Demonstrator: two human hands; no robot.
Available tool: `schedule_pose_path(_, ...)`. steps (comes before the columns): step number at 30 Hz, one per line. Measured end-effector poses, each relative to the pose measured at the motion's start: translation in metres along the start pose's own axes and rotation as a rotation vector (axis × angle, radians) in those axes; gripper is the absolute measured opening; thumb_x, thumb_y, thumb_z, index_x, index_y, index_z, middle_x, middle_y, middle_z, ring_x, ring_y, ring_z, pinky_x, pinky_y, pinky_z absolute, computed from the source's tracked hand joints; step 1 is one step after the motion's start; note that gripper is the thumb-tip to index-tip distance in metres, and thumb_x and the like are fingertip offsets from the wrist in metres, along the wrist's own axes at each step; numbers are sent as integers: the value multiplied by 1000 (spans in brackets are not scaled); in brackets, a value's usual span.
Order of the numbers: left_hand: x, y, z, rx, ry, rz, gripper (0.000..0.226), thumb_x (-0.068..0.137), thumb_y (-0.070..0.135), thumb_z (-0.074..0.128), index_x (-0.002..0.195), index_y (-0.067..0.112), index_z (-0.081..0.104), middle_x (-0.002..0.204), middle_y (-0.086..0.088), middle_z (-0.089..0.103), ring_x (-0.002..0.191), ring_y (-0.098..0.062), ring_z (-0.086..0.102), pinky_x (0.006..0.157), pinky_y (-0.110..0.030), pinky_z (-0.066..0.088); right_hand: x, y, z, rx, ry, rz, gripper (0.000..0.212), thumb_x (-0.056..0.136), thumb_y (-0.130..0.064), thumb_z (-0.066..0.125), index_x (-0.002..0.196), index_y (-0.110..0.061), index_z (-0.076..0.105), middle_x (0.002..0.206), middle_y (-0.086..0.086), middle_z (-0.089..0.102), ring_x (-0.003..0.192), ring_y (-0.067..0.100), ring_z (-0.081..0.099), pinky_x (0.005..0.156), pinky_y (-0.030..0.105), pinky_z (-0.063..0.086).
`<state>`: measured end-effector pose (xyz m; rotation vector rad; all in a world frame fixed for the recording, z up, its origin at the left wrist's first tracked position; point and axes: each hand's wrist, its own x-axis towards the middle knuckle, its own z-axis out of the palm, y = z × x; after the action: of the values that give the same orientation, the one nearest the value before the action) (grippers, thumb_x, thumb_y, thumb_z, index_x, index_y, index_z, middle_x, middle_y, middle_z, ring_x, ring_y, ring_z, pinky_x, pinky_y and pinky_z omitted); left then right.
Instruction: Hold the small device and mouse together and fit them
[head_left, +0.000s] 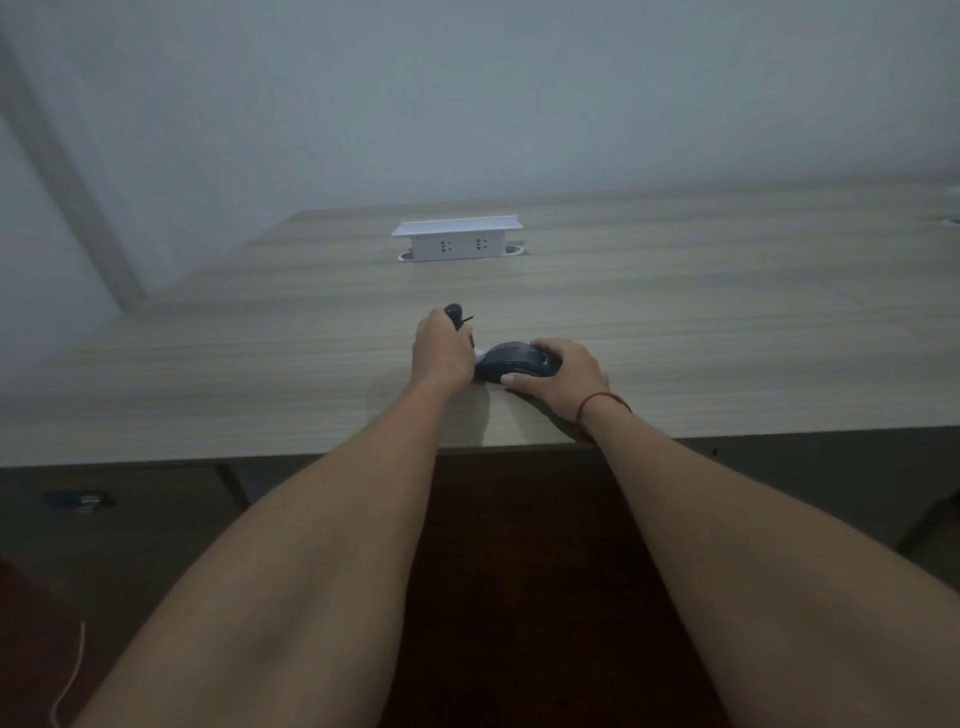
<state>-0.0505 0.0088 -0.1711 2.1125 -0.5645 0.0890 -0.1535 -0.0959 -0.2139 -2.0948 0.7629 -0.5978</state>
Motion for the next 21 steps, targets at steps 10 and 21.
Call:
schedule_pose_path(10,-6,-5,-11,-140,44,76,34,96,26,51,115,-1,55,116,-19,60,108,-32,58,94,-42,49,3,-3,-7,-66,-124,-8,75,72,-52,73,138,-30,44,135,1,55,128,28,46,110,50,37)
schedule_pose_path(21,-11,-15,-5,-141,17,77,28,94,24,55,112,3,56,113,-15,61,101,-25,58,86,-34,48,8,-6,-10,-145,-133,48,83,73,-67,63,142,-28,38,145,11,37,133,32,37,110,51,36)
